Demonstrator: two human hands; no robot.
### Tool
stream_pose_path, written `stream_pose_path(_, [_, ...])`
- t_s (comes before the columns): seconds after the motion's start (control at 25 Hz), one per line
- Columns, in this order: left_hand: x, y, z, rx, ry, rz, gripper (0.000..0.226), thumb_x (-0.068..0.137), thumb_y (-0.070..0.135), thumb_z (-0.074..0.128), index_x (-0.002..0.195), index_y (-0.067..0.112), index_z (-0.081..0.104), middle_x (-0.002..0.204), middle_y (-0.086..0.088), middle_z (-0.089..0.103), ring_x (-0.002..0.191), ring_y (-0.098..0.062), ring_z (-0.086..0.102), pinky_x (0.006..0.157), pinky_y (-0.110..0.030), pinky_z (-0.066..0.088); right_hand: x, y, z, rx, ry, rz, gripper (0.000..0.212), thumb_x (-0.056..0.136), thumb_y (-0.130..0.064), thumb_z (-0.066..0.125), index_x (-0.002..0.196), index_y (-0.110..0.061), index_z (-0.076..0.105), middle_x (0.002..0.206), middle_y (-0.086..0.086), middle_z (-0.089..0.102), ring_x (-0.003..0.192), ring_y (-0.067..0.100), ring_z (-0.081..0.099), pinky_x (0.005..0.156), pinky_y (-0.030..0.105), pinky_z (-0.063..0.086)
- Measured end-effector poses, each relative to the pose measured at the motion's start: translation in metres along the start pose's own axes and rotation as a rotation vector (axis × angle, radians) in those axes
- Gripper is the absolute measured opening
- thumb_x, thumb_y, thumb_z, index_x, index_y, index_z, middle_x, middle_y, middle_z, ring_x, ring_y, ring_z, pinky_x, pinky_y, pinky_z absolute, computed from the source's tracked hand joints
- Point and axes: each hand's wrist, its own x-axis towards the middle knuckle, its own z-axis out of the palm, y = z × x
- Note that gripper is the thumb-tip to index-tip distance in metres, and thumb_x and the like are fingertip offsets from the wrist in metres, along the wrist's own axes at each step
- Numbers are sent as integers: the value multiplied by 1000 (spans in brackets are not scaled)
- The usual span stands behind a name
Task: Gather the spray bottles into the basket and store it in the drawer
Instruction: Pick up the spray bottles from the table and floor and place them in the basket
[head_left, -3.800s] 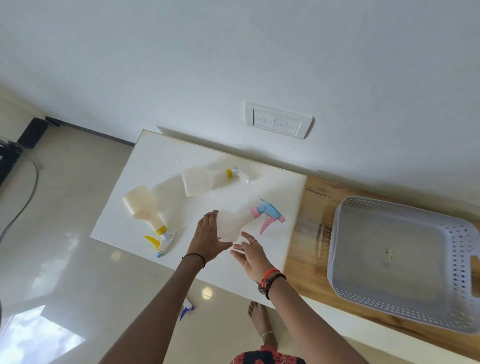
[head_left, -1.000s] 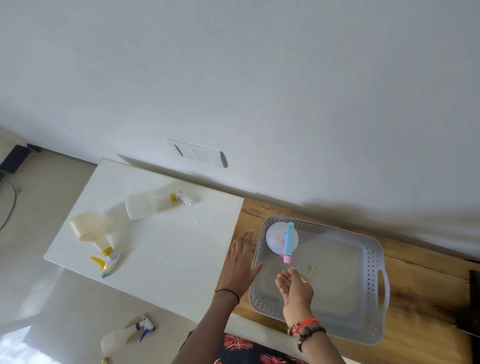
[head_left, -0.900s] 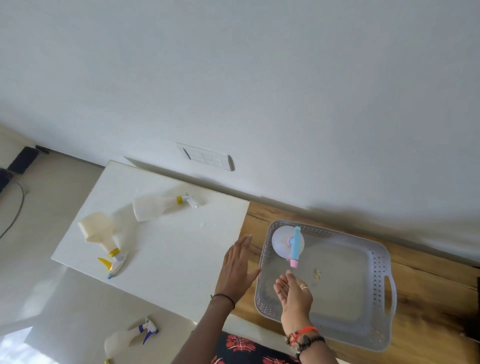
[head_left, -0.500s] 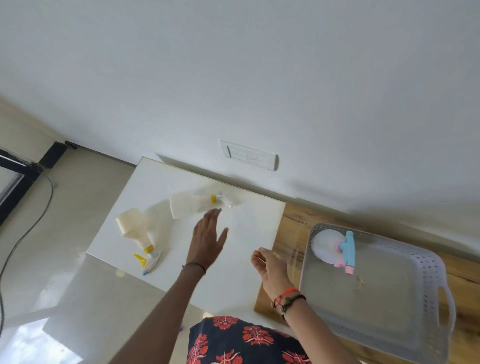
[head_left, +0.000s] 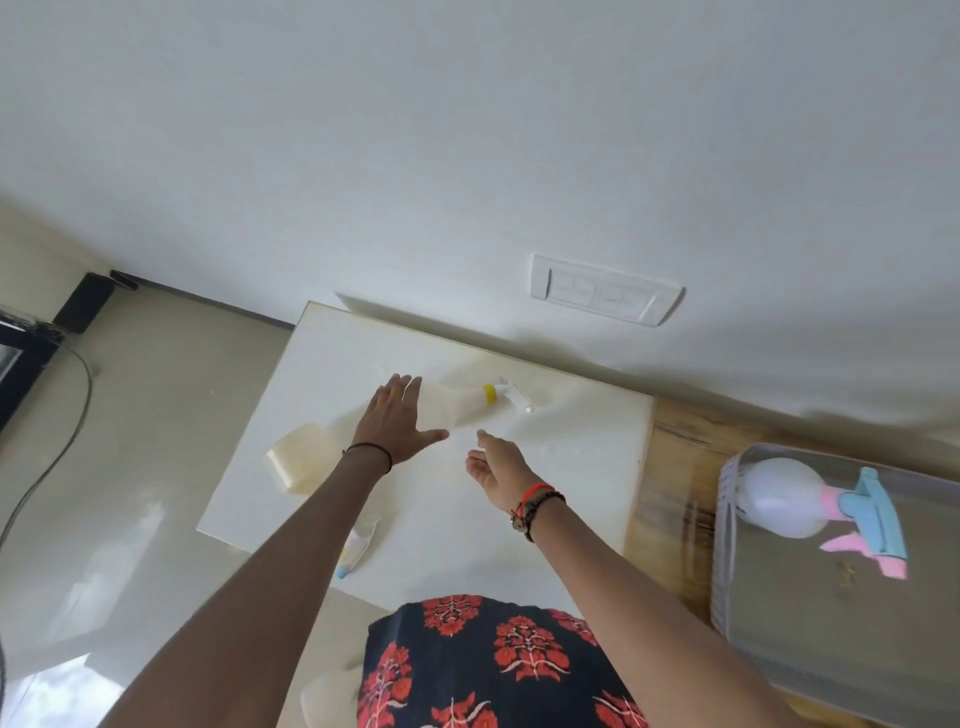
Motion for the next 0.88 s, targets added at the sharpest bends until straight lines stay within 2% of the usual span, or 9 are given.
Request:
stream_pose_path(0.08, [8, -6, 4, -5, -33, -14, 98, 79, 50, 66, 149, 6, 13, 156, -13, 21, 146, -26, 15, 120, -37, 18, 12, 0, 13, -18, -29, 4, 40, 99, -22, 45, 133, -1, 44, 92, 13, 51, 63, 12, 37, 100, 28, 47])
stream_pose_path(0.12, [10, -7, 4, -3, -32, -22, 100, 78, 49, 68, 149, 6, 13, 155, -13, 23, 145, -27, 19, 117, -37, 23, 16, -1, 19, -19, -52, 2, 41, 99, -23, 44, 134, -2, 43, 110, 19, 56, 63, 12, 37, 105, 29, 45])
stream_pose_path(0.16, [13, -7, 5, 4, -26, -33, 100, 77, 48, 69, 149, 6, 14, 152, -13, 27, 142, -28, 24, 113, -38, 29, 18, -1, 24, -22, -75, -4, 41, 99, -24, 44, 135, -4, 42, 133, 23, 51, 67, 13, 39, 103, 28, 46])
stream_pose_path(0.24, [15, -7, 5, 27, -11, -59, 97, 75, 49, 71, 146, 6, 21, 146, -12, 34, 135, -29, 32, 102, -40, 40, 21, 1, 30, -51, -104, -12, 41, 99, -26, 44, 136, -9, 42, 148, 24, 36, 85, 17, 45, 99, 27, 47])
stream_pose_path(0.36, [11, -6, 5, 4, -12, -100, 89, 73, 49, 72, 140, 8, 31, 140, -11, 39, 129, -28, 37, 91, -42, 45, 18, 6, 33, -64, -115, -19, 41, 99, -25, 43, 137, -11, 40, 140, 18, 41, 103, 21, 47, 106, 29, 43])
stream_pose_path(0.48, [-6, -5, 12, -90, 0, -123, 90, 73, 50, 72, 142, 10, 29, 142, -8, 37, 131, -26, 36, 92, -44, 46, 8, 13, 24, -32, -122, -55, 42, 99, -19, 43, 140, -11, 39, 124, 15, 42, 107, 22, 48, 107, 31, 43])
stream_pose_path(0.56, [-21, -3, 19, -170, 42, -138, 91, 73, 52, 71, 144, 12, 28, 143, -6, 36, 132, -25, 36, 93, -44, 47, -2, 16, 14, -22, -137, -75, 39, 99, -18, 42, 138, -13, 41, 124, 15, 43, 105, 22, 49, 108, 31, 42])
stream_pose_path(0.68, [-46, 7, 29, -295, 113, -138, 92, 72, 53, 72, 143, 14, 30, 143, -4, 37, 132, -23, 36, 93, -43, 46, -17, 18, -5, -28, -132, -100, 26, 99, -21, 41, 124, -15, 49, 118, 10, 50, 93, 16, 53, 107, 31, 41])
stream_pose_path(0.88, [-87, 40, 49, -512, 241, -75, 87, 69, 48, 77, 139, 16, 36, 139, -1, 42, 128, -21, 40, 94, -32, 42, -46, 23, -49, 37, -116, -146, 9, 99, -18, 43, 102, -15, 51, 113, 12, 60, 104, 25, 58, 102, 36, 46])
